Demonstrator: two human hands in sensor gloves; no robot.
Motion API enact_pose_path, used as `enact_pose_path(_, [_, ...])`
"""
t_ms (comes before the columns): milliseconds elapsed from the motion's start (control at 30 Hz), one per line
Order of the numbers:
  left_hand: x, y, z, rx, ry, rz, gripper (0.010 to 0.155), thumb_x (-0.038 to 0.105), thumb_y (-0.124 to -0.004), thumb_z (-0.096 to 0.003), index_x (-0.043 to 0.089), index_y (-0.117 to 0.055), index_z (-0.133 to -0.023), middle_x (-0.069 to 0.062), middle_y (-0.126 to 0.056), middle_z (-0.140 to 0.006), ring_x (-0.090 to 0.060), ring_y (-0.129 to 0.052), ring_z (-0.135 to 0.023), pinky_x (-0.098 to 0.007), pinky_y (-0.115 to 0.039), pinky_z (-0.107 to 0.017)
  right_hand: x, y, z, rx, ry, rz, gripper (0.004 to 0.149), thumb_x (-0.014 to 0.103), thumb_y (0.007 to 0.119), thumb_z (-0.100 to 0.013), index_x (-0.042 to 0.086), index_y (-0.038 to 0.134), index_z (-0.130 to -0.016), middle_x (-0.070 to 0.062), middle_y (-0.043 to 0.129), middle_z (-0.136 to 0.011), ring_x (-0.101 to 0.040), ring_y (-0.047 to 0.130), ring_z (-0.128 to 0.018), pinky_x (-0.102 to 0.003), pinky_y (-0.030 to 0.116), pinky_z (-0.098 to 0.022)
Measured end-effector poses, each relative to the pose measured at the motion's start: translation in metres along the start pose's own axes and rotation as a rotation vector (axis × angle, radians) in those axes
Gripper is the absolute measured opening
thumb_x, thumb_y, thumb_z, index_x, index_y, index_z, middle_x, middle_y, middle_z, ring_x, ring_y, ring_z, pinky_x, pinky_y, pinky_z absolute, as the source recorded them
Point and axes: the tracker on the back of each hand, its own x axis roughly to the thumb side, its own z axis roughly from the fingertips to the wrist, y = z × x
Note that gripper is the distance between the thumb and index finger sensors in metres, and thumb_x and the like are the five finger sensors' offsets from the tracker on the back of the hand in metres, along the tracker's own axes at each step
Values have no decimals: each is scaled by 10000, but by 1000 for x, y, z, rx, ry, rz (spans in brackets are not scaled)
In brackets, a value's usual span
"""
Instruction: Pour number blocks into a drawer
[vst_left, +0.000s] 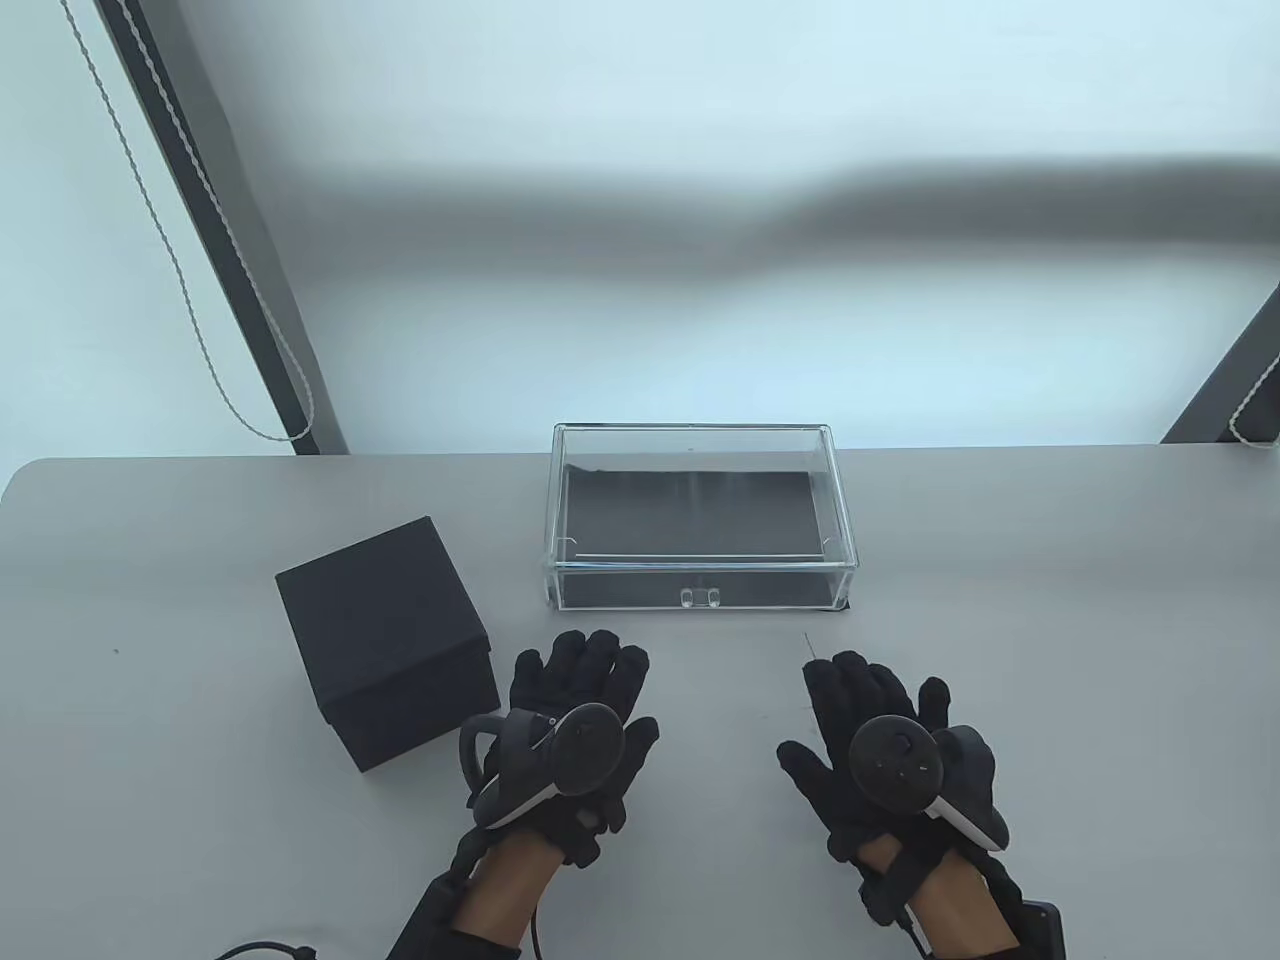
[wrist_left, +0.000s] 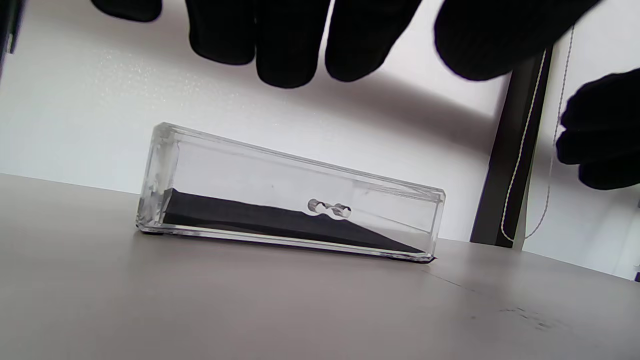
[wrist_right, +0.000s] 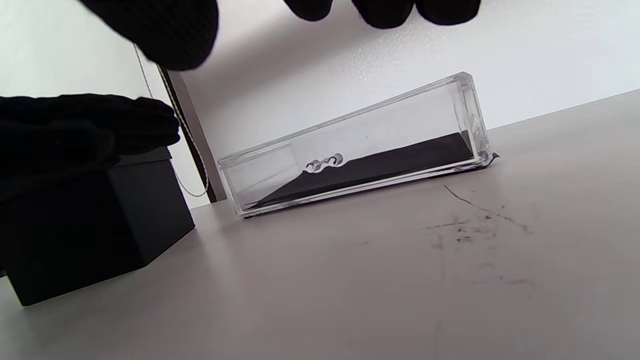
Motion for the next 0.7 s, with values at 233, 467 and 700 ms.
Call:
enact_pose_path(233, [1,-1,0,9,-11,14,694,656,-623,-464,345,-505,-1073,-15,-561,-1210,-333,-507,-1103,-678,-407,-780,2,-2,1,9,0,0,812,599,692,-450,214,301,-1049,-186,351,-1117,-512,394,-997,-759,106,-611])
enact_pose_path(467, [0,-4,-1,7,-3,33,692,652,-625,-464,340,-511,-1071,-16,-578,-1203,-339,-529,-1096,-676,-424,-779,3,-2,1,19,-3,-11,810,598,692,-451,214,302,-1048,-187,351,-1116,-513,401,-996,-760,114,-614])
enact_pose_path(700, [-1,-14,-1,-33,10,20,691,648,-629,-463,330,-525,-1068,-12,-593,-1199,-332,-539,-1096,-674,-427,-779,4,-2,2,30,-3,-20,810,596,693,-450,211,306,-1048,-189,355,-1115,-514,405,-994,-760,120,-616])
